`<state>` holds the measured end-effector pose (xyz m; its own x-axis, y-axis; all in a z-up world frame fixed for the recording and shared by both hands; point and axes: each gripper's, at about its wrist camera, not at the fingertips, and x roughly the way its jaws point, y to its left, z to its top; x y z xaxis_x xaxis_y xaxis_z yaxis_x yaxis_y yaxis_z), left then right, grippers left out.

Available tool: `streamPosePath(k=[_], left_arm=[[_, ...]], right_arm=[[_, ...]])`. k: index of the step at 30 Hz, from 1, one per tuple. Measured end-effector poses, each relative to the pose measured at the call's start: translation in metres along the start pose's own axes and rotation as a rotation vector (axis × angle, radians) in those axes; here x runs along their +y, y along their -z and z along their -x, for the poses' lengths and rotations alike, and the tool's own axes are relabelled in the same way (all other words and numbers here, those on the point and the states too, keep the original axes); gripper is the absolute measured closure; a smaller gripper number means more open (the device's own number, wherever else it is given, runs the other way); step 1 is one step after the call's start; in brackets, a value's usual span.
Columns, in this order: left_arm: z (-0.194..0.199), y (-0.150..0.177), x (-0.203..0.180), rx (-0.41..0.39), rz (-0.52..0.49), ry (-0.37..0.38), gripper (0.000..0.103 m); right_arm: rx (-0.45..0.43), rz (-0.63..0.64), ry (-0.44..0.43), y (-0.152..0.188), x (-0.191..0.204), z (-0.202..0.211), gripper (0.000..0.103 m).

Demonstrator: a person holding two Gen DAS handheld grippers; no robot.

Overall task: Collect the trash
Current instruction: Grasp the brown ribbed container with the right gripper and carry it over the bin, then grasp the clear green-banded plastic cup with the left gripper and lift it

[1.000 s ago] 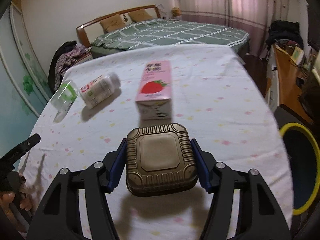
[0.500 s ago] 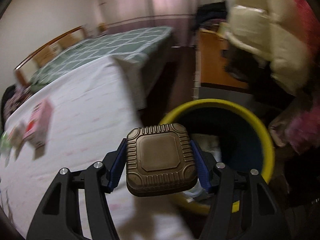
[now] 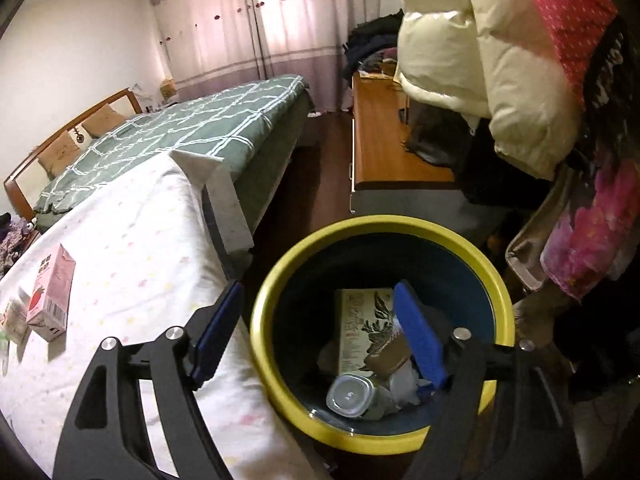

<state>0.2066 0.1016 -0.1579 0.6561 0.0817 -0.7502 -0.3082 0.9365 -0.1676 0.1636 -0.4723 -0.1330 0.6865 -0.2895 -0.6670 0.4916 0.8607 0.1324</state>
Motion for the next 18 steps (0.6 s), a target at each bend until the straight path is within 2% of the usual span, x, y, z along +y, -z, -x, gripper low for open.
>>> streamPosePath(k=[6,8,13,15,18], left_arm=[[-0.004,-0.006,-0.023,0.024,-0.105,0.010,0.005],[-0.002,-0.014,-0.029,0.027,-0.123,0.024,0.005],[-0.003,-0.046,-0.047,0.000,-0.177,0.004,0.006],[-0.011,-0.058,-0.055,0.012,-0.195,0.016,0.008],[-0.027,-0.072,-0.066,0.042,-0.210,0.027,0.017]], right_arm=[[0.024,-0.014,-0.033,-0.002,0.001,-0.007,0.027],[0.024,-0.022,-0.044,-0.002,-0.001,-0.008,0.027],[0.017,-0.029,-0.065,-0.002,-0.002,-0.008,0.026],[0.007,-0.026,-0.068,-0.002,-0.001,-0.005,0.026],[0.001,-0.031,-0.074,-0.001,-0.002,-0.005,0.024]])
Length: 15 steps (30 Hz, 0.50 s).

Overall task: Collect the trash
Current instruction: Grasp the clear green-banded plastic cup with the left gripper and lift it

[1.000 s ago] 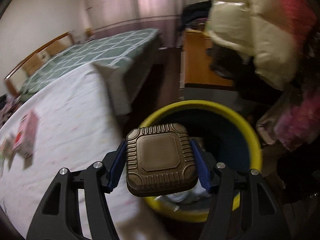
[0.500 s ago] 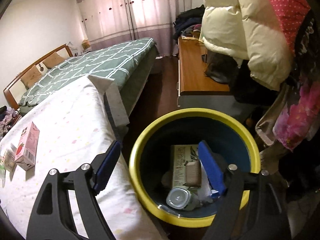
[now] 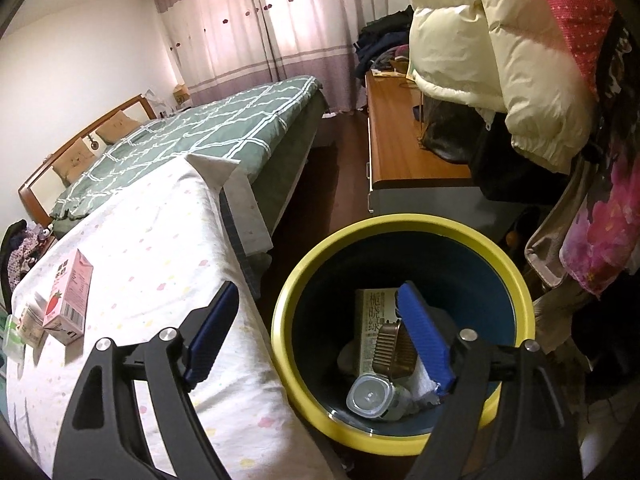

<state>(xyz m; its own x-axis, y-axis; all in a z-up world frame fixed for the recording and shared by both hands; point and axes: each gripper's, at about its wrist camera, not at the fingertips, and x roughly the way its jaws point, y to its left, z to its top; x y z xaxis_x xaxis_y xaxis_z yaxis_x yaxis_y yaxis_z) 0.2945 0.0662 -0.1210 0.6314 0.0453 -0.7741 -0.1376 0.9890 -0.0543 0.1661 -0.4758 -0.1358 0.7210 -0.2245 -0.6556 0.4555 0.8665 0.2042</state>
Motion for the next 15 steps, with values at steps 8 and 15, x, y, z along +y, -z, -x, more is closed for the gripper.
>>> streamPosePath(k=[8,15], left_arm=[[-0.048,-0.021,-0.008,0.055,-0.011,-0.057,0.033],[-0.066,-0.030,-0.003,0.063,-0.006,-0.038,0.054]], right_arm=[[0.008,-0.010,-0.016,-0.001,-0.001,-0.001,0.024],[0.008,-0.010,-0.016,-0.002,-0.001,-0.001,0.024]])
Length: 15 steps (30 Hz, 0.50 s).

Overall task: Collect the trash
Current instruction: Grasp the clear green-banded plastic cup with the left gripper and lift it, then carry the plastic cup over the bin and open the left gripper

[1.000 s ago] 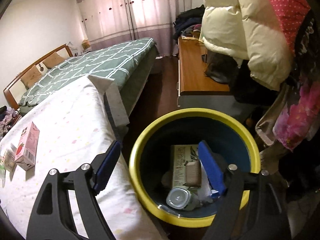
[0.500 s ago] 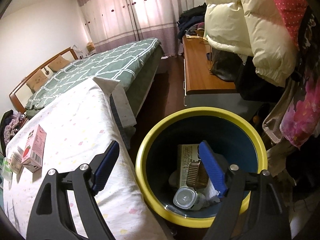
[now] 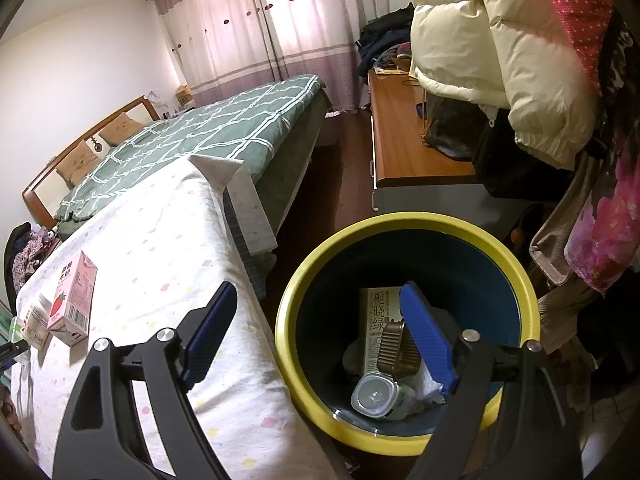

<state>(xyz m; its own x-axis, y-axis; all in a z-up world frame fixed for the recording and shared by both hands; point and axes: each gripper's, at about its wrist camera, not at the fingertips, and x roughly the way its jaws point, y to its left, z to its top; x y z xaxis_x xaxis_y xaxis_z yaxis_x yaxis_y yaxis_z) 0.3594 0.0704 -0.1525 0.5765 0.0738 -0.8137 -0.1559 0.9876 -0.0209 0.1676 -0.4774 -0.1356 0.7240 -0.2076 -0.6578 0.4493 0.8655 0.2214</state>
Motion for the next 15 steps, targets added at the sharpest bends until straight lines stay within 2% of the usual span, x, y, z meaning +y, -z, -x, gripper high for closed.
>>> streamPosePath(k=[7,15], left_arm=[[0.013,0.005,-0.001,-0.032,-0.011,0.006,0.055],[0.077,0.034,-0.027,-0.108,-0.076,0.050,0.055]], right_arm=[[-0.007,0.001,-0.002,0.000,0.000,0.001,0.024],[-0.040,0.000,-0.009,0.002,-0.001,0.009,0.024]])
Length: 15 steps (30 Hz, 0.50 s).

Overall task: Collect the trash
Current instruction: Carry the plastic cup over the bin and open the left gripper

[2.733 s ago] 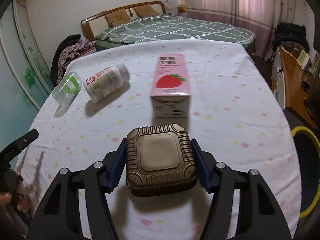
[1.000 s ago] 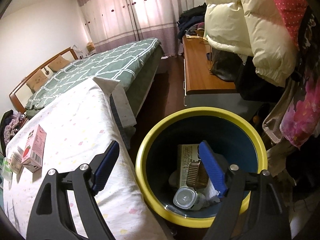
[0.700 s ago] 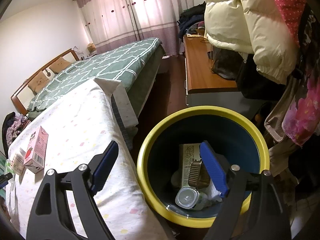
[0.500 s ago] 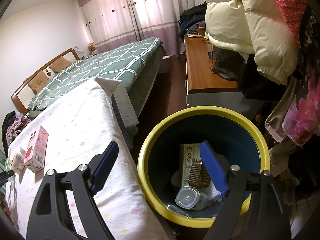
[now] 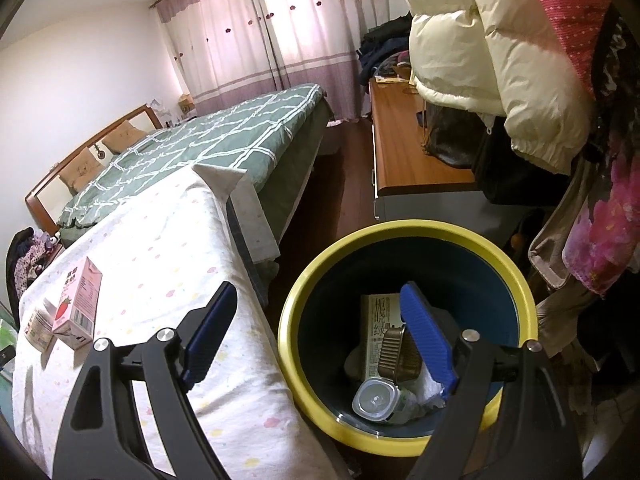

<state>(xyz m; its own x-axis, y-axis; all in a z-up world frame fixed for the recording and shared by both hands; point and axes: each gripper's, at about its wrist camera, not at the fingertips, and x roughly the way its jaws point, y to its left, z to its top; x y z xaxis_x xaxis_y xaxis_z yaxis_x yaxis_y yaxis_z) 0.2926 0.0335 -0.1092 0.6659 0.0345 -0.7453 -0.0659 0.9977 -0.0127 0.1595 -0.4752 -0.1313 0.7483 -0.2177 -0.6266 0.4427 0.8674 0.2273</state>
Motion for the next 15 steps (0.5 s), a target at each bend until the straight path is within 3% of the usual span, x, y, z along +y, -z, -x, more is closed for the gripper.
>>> streamPosePath(k=[8,15], left_arm=[[0.051,0.024,-0.072,-0.032,-0.105,0.114,0.055],[0.074,0.043,-0.160,-0.019,-0.225,0.268,0.054]], right_arm=[[-0.017,0.021,0.020,0.008,-0.015,0.020,0.024],[-0.023,-0.003,0.048,0.007,-0.050,0.034,0.024]])
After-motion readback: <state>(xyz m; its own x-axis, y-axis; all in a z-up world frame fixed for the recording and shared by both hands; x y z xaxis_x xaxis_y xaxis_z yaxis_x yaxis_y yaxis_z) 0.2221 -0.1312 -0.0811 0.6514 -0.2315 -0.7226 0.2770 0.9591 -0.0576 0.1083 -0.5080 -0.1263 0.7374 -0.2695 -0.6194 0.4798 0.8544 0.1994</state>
